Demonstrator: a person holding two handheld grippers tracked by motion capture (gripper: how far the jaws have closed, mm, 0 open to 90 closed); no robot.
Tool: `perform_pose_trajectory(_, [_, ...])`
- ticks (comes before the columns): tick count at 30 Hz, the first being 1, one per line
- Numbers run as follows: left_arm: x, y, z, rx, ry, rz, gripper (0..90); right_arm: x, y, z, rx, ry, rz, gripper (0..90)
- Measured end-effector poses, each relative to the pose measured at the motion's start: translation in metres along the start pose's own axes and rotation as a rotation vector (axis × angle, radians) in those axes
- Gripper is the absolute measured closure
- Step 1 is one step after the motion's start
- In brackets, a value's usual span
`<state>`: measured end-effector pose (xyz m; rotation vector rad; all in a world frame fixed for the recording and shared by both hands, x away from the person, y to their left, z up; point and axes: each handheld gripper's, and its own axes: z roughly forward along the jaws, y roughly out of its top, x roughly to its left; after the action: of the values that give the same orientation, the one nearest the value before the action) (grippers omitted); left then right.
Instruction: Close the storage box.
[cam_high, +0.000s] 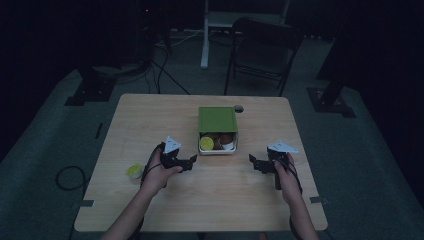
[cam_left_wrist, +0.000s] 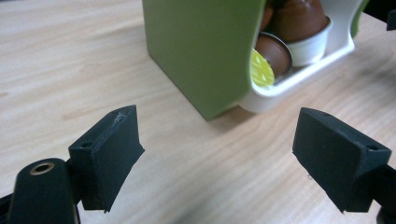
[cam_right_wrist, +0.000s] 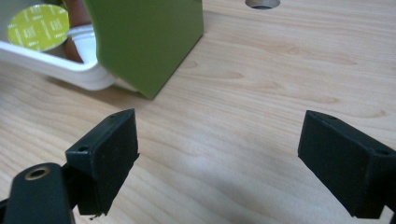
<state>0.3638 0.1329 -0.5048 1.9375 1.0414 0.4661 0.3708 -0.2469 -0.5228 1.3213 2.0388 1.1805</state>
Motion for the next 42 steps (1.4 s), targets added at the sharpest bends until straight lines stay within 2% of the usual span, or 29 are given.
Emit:
perform_pose_trajectory(3, [-0.002, -0.003, -0.002, 0.002, -0.004, -0.008, 15.7, 0.0, -0.004, -0.003, 0.013, -0.03, -0.032, 11.8])
perform_pose_trajectory(8, [-0.004, -0.007, -0.005, 0.006, 0.002, -0.012, 15.7, 0.0, -0.009, -0.008, 0.013, -0.034, -0.033, 11.8])
perform_pose_trajectory(10, [-0.006, -0.011, -0.008, 0.025, 0.022, 0.006, 15.8, -0.001, -0.012, -0.012, 0.02, -0.05, -0.05, 11.8])
perform_pose_trajectory(15, [-0.01, -0.018, -0.011, 0.037, 0.034, 0.001, 15.7, -0.003, -0.016, -0.018, 0.016, -0.058, -0.057, 11.8])
perform_pose_trajectory(17, [-0.011, -0.022, -0.012, 0.041, 0.024, -0.006, 15.7, -0.004, -0.018, -0.02, 0.015, -0.067, -0.054, 11.8])
perform_pose_trajectory(24, [-0.011, -0.034, -0.017, 0.057, 0.06, -0.014, 15.7, -0.01, -0.027, -0.025, 0.021, -0.089, -0.046, 11.8])
perform_pose_trajectory(31, [-0.011, -0.042, -0.024, 0.057, 0.064, -0.021, 15.7, -0.015, -0.04, -0.036, 0.029, -0.161, -0.027, 11.8])
perform_pose_trajectory(36, [-0.012, -0.045, -0.03, 0.05, 0.043, 0.006, 15.7, -0.02, -0.049, -0.045, 0.056, -0.198, -0.02, 11.8])
perform_pose_trajectory(42, [-0.011, -0.05, -0.039, 0.051, 0.054, 0.01, 15.7, -0.024, -0.059, -0.055, 0.084, -0.239, 0.001, 11.8])
